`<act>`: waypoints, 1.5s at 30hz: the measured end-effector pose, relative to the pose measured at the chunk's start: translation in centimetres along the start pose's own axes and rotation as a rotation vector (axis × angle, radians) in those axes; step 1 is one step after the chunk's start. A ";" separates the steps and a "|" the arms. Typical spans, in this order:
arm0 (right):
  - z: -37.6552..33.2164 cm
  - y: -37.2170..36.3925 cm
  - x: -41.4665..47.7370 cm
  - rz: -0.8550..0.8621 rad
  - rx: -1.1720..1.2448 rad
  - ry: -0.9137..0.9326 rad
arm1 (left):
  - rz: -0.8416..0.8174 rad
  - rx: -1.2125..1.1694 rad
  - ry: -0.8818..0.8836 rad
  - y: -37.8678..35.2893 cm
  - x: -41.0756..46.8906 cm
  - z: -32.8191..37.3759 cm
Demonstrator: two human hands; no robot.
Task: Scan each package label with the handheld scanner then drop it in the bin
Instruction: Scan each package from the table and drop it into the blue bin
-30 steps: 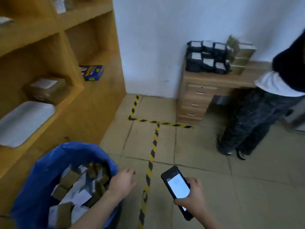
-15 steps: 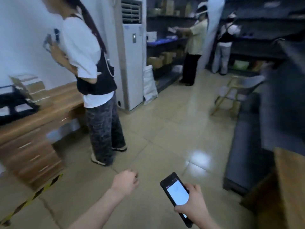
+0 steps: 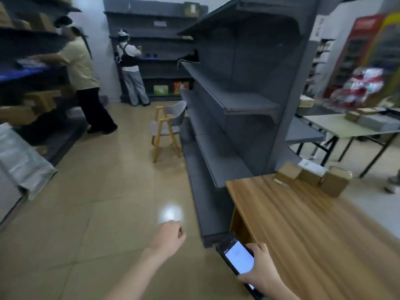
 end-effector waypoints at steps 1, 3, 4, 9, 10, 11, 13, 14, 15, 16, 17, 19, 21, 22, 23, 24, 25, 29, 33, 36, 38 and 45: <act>1.3 0.8 0.8 0.022 0.009 -0.042 | -0.025 0.006 -0.048 -0.7 2.3 1.6; 4.1 2.4 2.0 0.056 0.019 -0.136 | -0.074 0.039 -0.140 -2.5 6.2 5.1; 5.7 3.2 2.7 0.070 0.024 -0.179 | -0.093 0.059 -0.179 -3.4 7.9 6.9; 13.2 7.4 6.7 0.154 0.093 -0.340 | -0.176 0.070 -0.335 -8.8 15.8 16.3; 14.6 8.4 7.5 0.176 0.105 -0.365 | -0.198 0.069 -0.361 -10.0 17.3 18.1; 16.1 9.4 8.4 0.196 0.117 -0.387 | -0.225 0.071 -0.383 -11.3 18.8 19.9; 18.8 11.4 10.1 0.222 0.135 -0.430 | -0.284 0.079 -0.408 -13.6 21.4 23.2; 20.0 12.3 10.8 0.223 0.142 -0.452 | -0.307 0.084 -0.411 -14.5 22.7 24.7; 21.0 13.2 11.6 0.223 0.149 -0.471 | -0.323 0.084 -0.410 -15.4 24.0 26.0; 21.9 14.1 12.4 0.231 0.155 -0.485 | -0.334 0.079 -0.406 -16.1 25.4 27.4; 22.7 15.1 13.3 0.247 0.162 -0.495 | -0.342 0.070 -0.401 -16.7 26.7 28.7; 24.2 16.8 15.0 0.275 0.178 -0.522 | -0.353 0.061 -0.400 -17.8 29.4 31.2; 25.5 17.5 16.5 0.276 0.182 -0.550 | -0.334 0.085 -0.423 -18.7 31.6 33.5; 26.1 17.6 17.3 0.277 0.191 -0.563 | -0.323 0.094 -0.436 -19.2 32.7 34.5; 26.6 17.7 18.0 0.282 0.205 -0.574 | -0.323 0.094 -0.444 -19.9 33.8 35.4; 27.1 17.8 18.7 0.290 0.218 -0.584 | -0.334 0.089 -0.450 -20.7 35.0 36.5; 27.6 18.0 19.5 0.300 0.228 -0.597 | -0.349 0.084 -0.458 -21.6 36.2 37.5; 29.3 18.2 22.2 0.345 0.282 -0.681 | -0.381 0.103 -0.512 -24.7 41.2 41.7; 29.9 18.8 24.9 0.368 0.294 -0.751 | -0.397 0.128 -0.544 -27.3 45.6 45.4; 29.9 19.1 26.8 0.379 0.280 -0.788 | -0.430 0.161 -0.564 -29.2 47.7 46.9; 29.9 19.1 27.5 0.389 0.281 -0.807 | -0.468 0.156 -0.550 -30.3 48.4 47.2; 30.4 18.6 27.4 0.414 0.287 -0.842 | -0.504 0.065 -0.625 -30.9 47.9 47.3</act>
Point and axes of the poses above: each hand's wrist, its own x-axis towards the middle knuckle, its own y-axis out of the back of the hand, z = x × y, the point moved 10 cm from there along x, towards the middle knuckle, and after that the axes turned 6 degrees about -x, right-handed, at the moved point
